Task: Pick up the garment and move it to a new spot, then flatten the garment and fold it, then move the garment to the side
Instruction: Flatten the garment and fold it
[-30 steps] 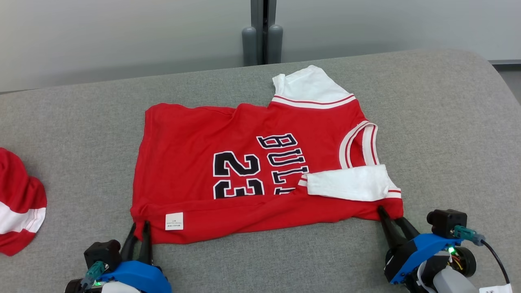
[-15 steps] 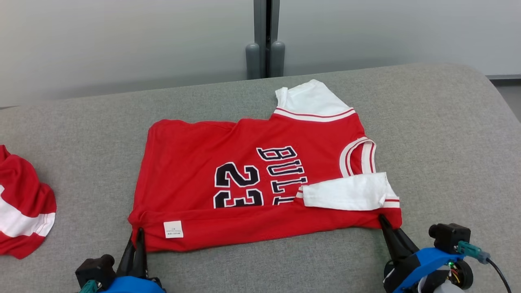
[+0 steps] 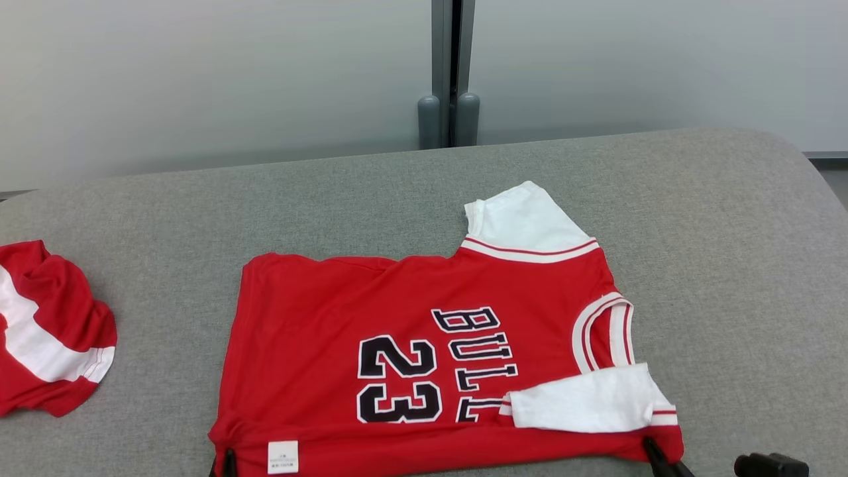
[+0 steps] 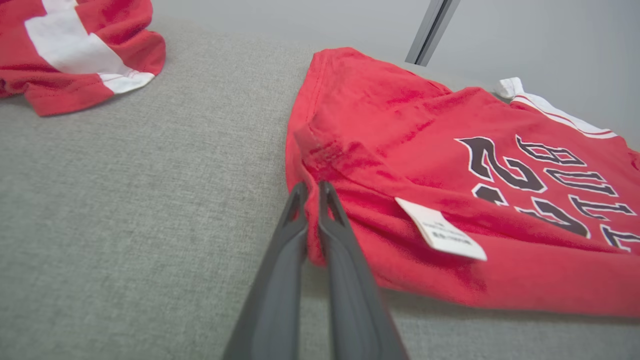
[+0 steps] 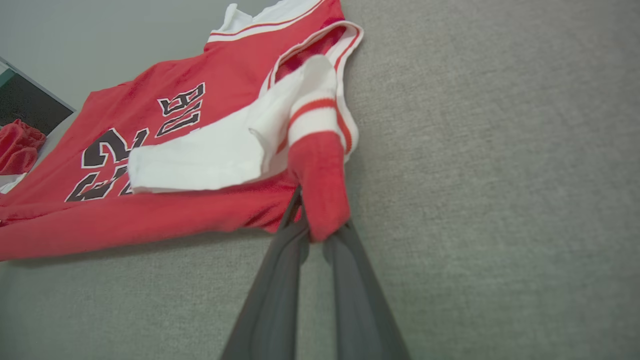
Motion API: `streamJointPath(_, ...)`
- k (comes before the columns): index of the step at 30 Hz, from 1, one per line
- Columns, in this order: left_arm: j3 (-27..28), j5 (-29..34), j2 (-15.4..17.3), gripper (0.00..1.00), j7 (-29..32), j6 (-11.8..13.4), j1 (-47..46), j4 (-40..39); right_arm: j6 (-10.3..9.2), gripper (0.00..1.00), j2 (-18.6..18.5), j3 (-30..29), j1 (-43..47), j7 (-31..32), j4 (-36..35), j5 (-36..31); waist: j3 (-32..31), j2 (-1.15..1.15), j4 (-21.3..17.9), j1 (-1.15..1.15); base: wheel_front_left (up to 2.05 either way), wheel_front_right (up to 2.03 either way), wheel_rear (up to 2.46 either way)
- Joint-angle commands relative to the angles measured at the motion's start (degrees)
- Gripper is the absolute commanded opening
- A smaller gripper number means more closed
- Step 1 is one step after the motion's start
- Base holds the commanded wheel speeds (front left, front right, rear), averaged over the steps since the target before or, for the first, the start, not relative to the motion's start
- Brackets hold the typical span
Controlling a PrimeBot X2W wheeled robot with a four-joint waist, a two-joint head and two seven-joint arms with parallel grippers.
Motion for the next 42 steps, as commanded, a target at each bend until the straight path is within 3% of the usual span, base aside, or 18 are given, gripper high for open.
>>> streamJointPath(1, -0.06, -0.34, 0.19, 0.0, 0.59, 0.3, 1.58, -1.05, 0.01, 0.0, 0.87, -1.29, 2.96, 1.7, -2.53, -0.83, -0.23, 0.0, 0.1, 0.0, 0.0, 0.0, 0.0)
streamJointPath(3, -0.47, -0.49, -0.04, 0.0, 1.28, 0.75, 2.73, -1.99, 0.01, 0.0, 1.83, -2.82, 5.03, 3.62, -4.58, -1.74, -0.43, 0.0, 0.14, 0.0, 0.0, 0.0, 0.0)
streamJointPath(4, -0.61, -0.42, -0.1, 0.3, 1.28, 0.94, 3.16, -2.24, 0.01, 0.19, 2.31, -3.43, 5.75, 4.31, -5.47, -2.39, -0.52, 0.0, 0.12, 0.0, 0.0, 0.0, 0.0)
streamJointPath(5, -0.78, -0.17, -0.1, 0.7, 1.31, 1.33, 3.39, -2.42, 0.01, 0.48, 2.45, -3.84, 6.21, 4.95, -6.28, -3.71, -0.63, 0.0, 0.08, 0.0, 0.0, 0.0, 0.0)
streamJointPath(6, -0.74, -0.12, -0.17, 1.0, 1.08, 1.5, 3.29, -2.85, 0.01, 1.0, 2.61, -4.11, 6.52, 5.27, -7.18, -5.07, -0.74, 0.0, 0.05, 0.0, 0.0, 0.0, 0.0)
streamJointPath(10, -0.99, 0.35, -0.33, 1.0, 0.31, 1.77, 2.02, -4.47, 0.01, 1.0, 4.15, -5.48, 6.52, 5.63, -9.64, -7.7, -1.06, 0.0, -0.02, 0.0, 0.0, 0.0, 0.0)
streamJointPath(21, 0.01, 5.17, 1.16, 1.0, -1.02, 2.29, -4.95, -11.4, 0.01, 1.0, 3.82, -8.28, -0.83, -2.41, -17.49, -14.92, -1.59, 0.0, -0.43, 0.0, 0.0, 0.0, 0.0)
streamJointPath(28, 0.47, 8.56, 1.49, 1.0, -1.06, 2.56, -8.21, -12.08, 0.01, 1.0, 6.21, -8.09, -4.71, -4.97, -16.21, -19.0, -1.9, 0.0, 0.23, 0.0, 0.0, 0.0, 0.0)
streamJointPath(42, 0.48, 8.06, 1.72, 1.0, -1.08, 1.35, -8.35, -4.29, 0.01, 1.0, 9.62, -8.88, -2.67, -5.47, -12.04, -22.68, -3.63, 0.0, 1.56, 0.0, 0.0, 0.0, 0.0)
